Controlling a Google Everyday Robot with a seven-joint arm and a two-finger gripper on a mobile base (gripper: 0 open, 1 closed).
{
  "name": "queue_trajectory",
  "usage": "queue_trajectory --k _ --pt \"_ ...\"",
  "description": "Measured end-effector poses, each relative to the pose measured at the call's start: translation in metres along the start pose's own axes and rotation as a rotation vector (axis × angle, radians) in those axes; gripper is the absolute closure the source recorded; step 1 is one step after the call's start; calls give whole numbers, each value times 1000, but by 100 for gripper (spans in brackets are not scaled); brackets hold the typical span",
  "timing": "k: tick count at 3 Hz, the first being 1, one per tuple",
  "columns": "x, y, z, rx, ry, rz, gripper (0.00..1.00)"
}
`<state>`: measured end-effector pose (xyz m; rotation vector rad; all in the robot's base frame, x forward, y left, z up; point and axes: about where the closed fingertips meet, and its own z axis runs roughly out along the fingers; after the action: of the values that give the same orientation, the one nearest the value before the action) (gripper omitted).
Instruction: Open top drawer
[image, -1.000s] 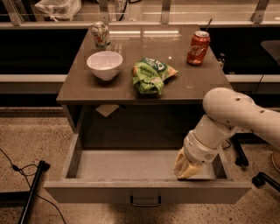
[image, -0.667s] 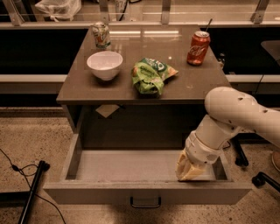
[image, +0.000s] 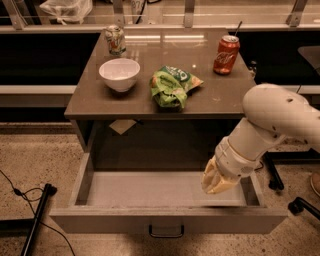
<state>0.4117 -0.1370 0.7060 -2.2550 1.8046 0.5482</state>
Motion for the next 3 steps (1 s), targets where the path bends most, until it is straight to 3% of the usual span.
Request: queue_trajectory --k 1,3 --pt "-8 -19 -18 75 16 -34 100" --pt "-8 -17 -16 68 16 -34 58"
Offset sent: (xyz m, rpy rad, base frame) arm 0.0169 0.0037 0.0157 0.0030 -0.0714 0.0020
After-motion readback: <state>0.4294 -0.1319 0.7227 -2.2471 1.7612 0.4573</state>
